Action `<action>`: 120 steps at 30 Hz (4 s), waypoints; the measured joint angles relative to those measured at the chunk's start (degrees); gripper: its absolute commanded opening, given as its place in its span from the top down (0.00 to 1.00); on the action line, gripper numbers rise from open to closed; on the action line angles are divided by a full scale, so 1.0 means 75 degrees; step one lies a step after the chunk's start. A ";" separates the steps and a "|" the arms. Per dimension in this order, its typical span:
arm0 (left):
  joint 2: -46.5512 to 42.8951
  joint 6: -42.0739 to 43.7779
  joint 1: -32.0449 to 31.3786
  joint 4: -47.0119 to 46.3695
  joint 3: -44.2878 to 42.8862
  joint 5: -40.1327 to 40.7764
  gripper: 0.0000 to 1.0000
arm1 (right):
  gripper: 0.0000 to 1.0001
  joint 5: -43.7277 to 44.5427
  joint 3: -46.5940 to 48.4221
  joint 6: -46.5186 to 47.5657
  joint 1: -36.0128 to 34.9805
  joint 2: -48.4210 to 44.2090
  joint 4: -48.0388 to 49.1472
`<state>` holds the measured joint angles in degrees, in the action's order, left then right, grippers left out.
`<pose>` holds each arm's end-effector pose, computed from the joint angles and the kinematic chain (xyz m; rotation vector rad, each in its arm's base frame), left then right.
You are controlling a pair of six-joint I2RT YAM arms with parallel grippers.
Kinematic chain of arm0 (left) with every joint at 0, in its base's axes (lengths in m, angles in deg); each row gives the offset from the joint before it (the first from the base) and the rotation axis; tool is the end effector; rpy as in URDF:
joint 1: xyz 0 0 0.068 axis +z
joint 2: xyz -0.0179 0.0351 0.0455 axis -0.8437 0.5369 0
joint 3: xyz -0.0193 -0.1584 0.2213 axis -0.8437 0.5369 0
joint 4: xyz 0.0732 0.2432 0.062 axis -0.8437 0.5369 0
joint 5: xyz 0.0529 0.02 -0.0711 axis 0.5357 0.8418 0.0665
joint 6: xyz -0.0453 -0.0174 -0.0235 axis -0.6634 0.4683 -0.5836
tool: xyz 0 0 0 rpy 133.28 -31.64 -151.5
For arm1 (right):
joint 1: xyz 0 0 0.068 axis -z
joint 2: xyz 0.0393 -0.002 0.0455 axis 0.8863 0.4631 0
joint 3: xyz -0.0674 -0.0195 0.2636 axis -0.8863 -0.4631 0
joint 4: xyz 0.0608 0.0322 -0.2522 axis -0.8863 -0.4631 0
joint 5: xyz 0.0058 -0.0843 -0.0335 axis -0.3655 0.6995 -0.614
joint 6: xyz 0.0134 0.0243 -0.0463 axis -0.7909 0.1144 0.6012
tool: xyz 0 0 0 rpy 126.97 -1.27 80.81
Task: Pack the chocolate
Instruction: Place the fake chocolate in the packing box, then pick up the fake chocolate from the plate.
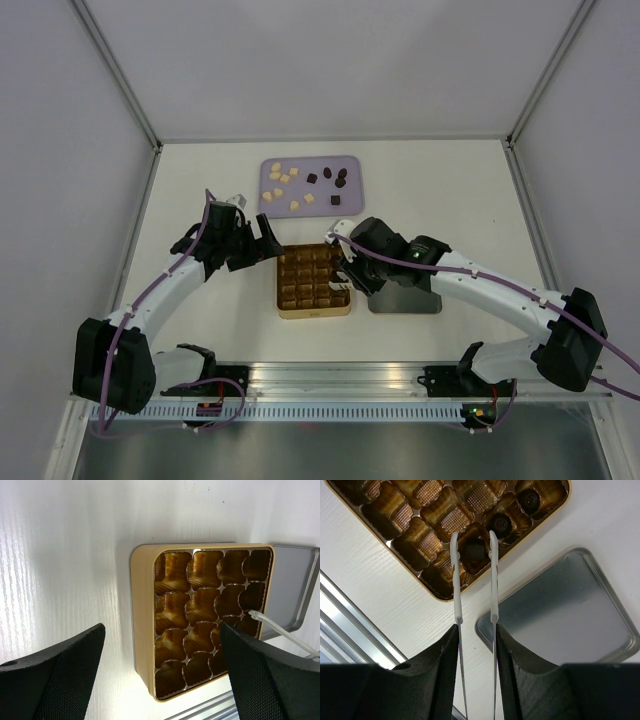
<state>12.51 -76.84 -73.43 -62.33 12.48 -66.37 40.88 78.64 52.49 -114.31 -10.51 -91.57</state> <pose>0.2352 -0.0747 0.2317 -0.2486 2.4865 -0.6232 0.1692 0.2154 0.2767 -1.1302 2.2953 0.3436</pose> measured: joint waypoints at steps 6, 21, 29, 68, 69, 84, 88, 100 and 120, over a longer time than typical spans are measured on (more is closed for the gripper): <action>0.0000 0.0000 0.0000 0.0000 0.0000 0.0000 0.00 | 0.60 0.0085 0.0000 -0.0006 0.0000 0.0015 -0.0003; -0.0006 0.0000 0.0000 0.0003 0.0000 0.0000 0.00 | 0.69 0.0166 0.0603 -0.0356 0.0000 -0.0058 -0.0125; -0.0055 0.0000 0.0000 0.0000 0.0000 0.0000 0.00 | 0.71 0.0976 0.1784 -0.1070 0.0055 0.0035 -0.0041; 0.0350 0.0000 0.0000 0.0015 0.0000 -0.0006 0.00 | 0.62 -0.0449 0.6828 0.0941 0.2786 0.7210 0.2340; 0.0361 0.0000 0.0000 0.0015 0.0000 -0.0006 0.00 | 0.61 -0.0475 0.6831 0.0941 0.2795 0.7236 0.2349; 0.0466 0.0000 0.0000 0.0070 0.0000 -0.0006 0.00 | 0.59 -0.0501 0.7414 0.0886 0.2894 0.7947 0.2547; 0.0504 0.0000 0.0000 0.0093 0.0000 -0.0006 0.00 | 0.60 -0.0507 0.7609 0.0883 0.2917 0.8116 0.2538; 0.0507 0.0000 0.0000 0.0122 0.0000 -0.0003 0.00 | 0.73 -0.0819 0.7688 0.0886 0.2938 0.8186 0.2562; 0.0507 0.0000 0.0000 0.0122 -0.0006 -0.0003 0.00 | 0.93 -0.0629 0.5062 0.0755 0.2938 0.6336 0.3375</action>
<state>16.31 -76.84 -73.43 -61.42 12.44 -66.39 36.16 116.60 58.15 -92.28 37.01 -66.26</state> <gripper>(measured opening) 0.993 0.339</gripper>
